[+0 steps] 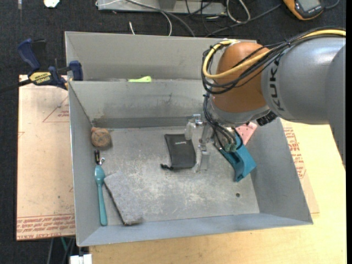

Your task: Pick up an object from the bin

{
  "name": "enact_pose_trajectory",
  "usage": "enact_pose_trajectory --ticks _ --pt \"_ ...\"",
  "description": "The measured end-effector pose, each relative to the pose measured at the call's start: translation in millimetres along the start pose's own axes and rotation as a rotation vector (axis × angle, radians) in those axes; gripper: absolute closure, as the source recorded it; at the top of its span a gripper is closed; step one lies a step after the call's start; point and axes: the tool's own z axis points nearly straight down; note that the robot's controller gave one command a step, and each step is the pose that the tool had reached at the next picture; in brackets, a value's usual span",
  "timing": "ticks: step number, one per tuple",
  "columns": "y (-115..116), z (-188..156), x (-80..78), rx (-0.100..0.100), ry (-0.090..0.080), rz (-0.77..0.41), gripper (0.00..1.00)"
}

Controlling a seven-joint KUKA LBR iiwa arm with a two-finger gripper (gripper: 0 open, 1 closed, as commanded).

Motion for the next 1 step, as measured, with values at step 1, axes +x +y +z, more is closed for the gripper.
enact_pose_trajectory --ticks 1 --pt "-0.1 -4.7 -1.8 0.0 -0.008 0.001 0.0"
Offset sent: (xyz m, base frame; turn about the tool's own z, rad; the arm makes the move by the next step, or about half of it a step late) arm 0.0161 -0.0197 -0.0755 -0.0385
